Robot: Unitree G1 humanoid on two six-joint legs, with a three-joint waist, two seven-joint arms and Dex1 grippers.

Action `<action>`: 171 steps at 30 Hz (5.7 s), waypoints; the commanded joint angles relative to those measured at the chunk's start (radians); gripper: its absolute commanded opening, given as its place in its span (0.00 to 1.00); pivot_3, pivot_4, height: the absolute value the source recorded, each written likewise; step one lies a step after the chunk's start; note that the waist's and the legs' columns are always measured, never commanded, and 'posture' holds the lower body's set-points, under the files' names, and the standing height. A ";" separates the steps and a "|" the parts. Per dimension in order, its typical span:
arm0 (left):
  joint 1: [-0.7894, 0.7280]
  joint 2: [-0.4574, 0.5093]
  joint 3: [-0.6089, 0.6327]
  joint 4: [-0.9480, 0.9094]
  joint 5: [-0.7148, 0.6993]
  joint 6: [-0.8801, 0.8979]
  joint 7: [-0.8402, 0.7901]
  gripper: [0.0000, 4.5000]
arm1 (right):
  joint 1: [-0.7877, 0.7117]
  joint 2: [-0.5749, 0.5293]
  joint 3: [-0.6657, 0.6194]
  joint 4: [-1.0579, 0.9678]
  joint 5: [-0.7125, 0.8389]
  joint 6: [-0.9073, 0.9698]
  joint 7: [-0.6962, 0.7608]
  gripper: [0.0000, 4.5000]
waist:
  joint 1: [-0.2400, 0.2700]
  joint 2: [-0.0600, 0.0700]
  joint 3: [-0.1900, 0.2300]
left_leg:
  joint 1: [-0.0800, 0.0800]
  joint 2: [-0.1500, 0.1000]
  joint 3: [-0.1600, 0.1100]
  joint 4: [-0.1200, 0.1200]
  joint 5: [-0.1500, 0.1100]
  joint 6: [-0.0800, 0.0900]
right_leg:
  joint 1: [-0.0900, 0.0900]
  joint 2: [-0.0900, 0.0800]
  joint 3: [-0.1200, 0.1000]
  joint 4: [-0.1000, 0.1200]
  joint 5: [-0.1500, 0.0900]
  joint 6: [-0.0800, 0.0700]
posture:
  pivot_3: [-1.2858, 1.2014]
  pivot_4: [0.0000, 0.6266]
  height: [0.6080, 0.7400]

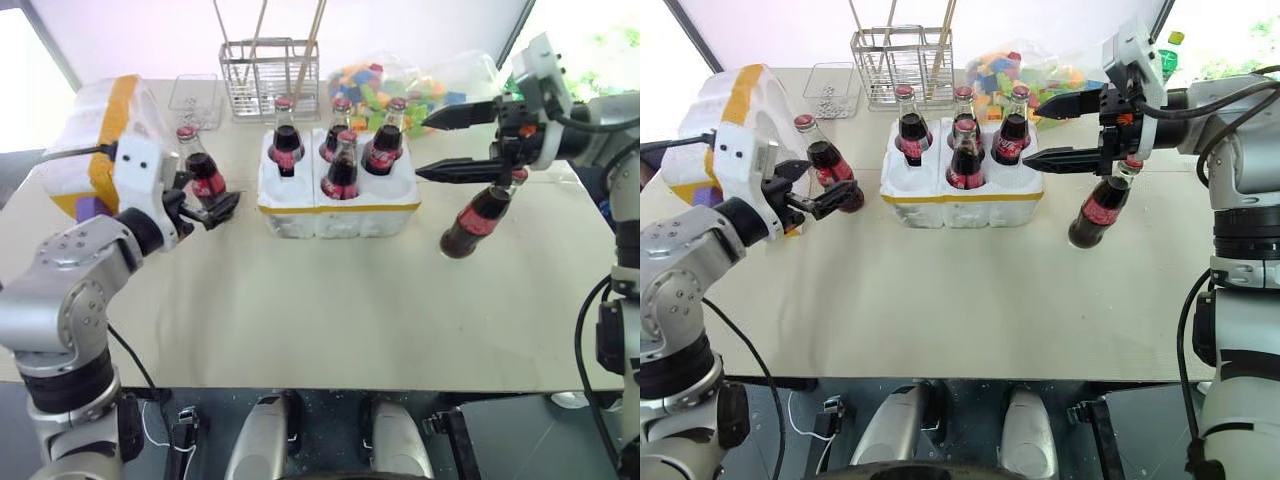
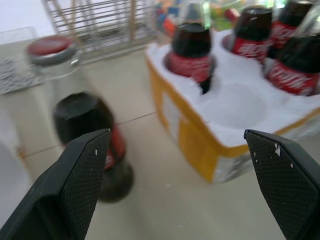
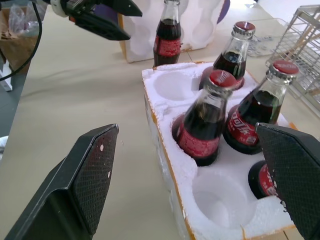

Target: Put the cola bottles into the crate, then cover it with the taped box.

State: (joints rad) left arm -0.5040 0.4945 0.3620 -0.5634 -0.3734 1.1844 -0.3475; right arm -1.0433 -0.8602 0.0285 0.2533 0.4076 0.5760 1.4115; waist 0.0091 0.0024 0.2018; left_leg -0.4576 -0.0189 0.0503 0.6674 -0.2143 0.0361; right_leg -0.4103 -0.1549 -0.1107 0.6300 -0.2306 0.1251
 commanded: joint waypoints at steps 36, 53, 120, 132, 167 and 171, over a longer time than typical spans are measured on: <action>-0.232 -0.040 -0.179 0.745 0.134 -0.538 0.020 0.62 | -0.061 0.032 -0.032 0.001 0.019 -0.001 -0.026 1.00 | 0.003 0.000 0.000 | 0.000 0.000 0.002 0.000 0.000 0.000 | -0.001 0.000 0.000 0.000 0.000 0.000 | 0.52 0.24 0.97; -0.533 0.143 -0.204 0.510 -0.210 -0.152 -0.282 0.62 | -0.032 0.008 -0.031 -0.032 0.017 0.012 -0.028 1.00 | 0.003 -0.006 0.003 | -0.003 0.000 0.002 -0.001 0.000 0.000 | -0.004 0.000 0.000 0.000 0.000 0.000 | 0.52 0.24 0.97; -0.320 0.195 -0.419 0.386 -0.311 -0.384 -0.836 0.99 | 1.035 0.271 -0.827 -0.913 0.375 0.451 -0.781 1.00 | 0.006 -0.006 0.002 | 0.002 0.003 0.000 0.000 -0.003 0.005 | 0.002 0.002 0.002 -0.001 0.000 -0.001 | 0.52 0.24 0.97; -0.297 0.195 -0.403 0.348 -0.322 -0.361 -0.799 0.99 | 1.056 0.389 -0.641 -0.723 0.192 0.083 -0.893 1.00 | 0.004 -0.006 0.001 | 0.003 0.003 0.001 -0.001 -0.003 0.005 | 0.002 0.003 0.003 -0.001 0.000 -0.001 | 0.52 0.24 0.97; -0.265 0.213 -0.352 0.306 -0.331 -0.333 -0.702 1.00 | 0.417 0.284 -0.411 -0.333 0.264 -0.053 -0.803 0.64 | -0.011 0.000 0.005 | 0.004 0.004 0.004 -0.002 -0.001 0.002 | -0.001 0.004 0.006 0.000 0.000 -0.001 | 0.52 0.24 0.97; -0.240 0.216 -0.337 0.295 -0.332 -0.335 -0.677 1.00 | 0.271 0.318 -0.335 -0.280 0.267 -0.025 -0.784 0.64 | -0.014 -0.001 0.004 | 0.004 0.004 0.003 -0.003 0.000 0.001 | 0.000 0.005 0.005 0.000 0.000 -0.001 | 0.52 0.24 0.97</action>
State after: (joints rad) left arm -0.7448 0.7033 -0.0064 -0.2391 -0.6891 0.8493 -1.0338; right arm -0.7506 -0.5552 -0.3258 -0.0144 0.6530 0.5541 0.6151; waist -0.0050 0.0016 0.2062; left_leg -0.4539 -0.0146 0.0540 0.6641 -0.2144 0.0370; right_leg -0.4101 -0.1505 -0.1056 0.6299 -0.2304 0.1240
